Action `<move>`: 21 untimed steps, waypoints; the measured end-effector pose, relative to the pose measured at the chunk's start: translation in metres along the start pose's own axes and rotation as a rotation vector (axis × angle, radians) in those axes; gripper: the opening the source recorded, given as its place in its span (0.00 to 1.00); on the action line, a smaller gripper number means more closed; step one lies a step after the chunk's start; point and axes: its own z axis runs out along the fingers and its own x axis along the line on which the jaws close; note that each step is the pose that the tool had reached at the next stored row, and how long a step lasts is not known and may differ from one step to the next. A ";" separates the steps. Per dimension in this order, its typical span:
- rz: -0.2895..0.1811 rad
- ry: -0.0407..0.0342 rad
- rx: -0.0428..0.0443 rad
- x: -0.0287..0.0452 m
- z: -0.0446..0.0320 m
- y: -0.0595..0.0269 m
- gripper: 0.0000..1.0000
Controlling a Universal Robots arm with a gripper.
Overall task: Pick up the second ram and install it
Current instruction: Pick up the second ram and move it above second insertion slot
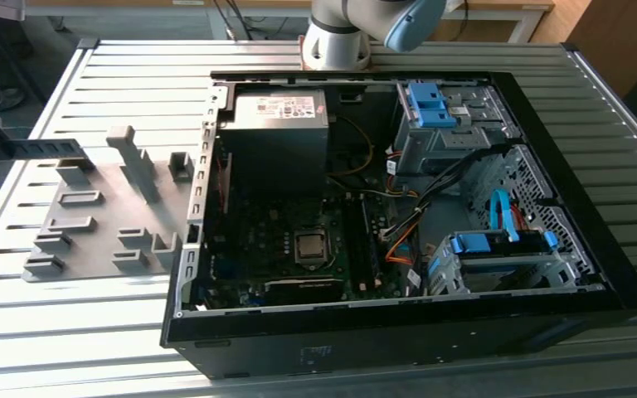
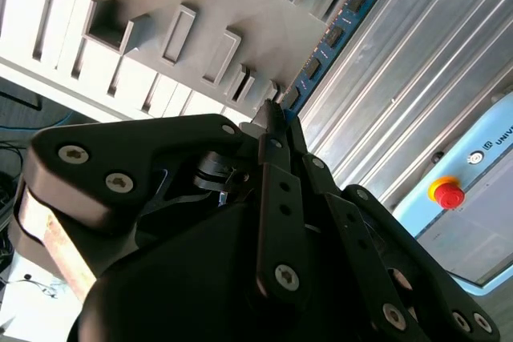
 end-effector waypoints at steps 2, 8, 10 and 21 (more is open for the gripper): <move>0.000 0.0000 0.0000 0.0000 -0.0004 0.0000 0.14; 0.000 0.0000 0.0000 0.0000 -0.0017 -0.0001 0.14; 0.000 0.0000 0.0000 0.0000 -0.0022 -0.0001 0.14; 0.000 0.0000 0.0000 -0.0001 -0.0047 -0.0001 0.14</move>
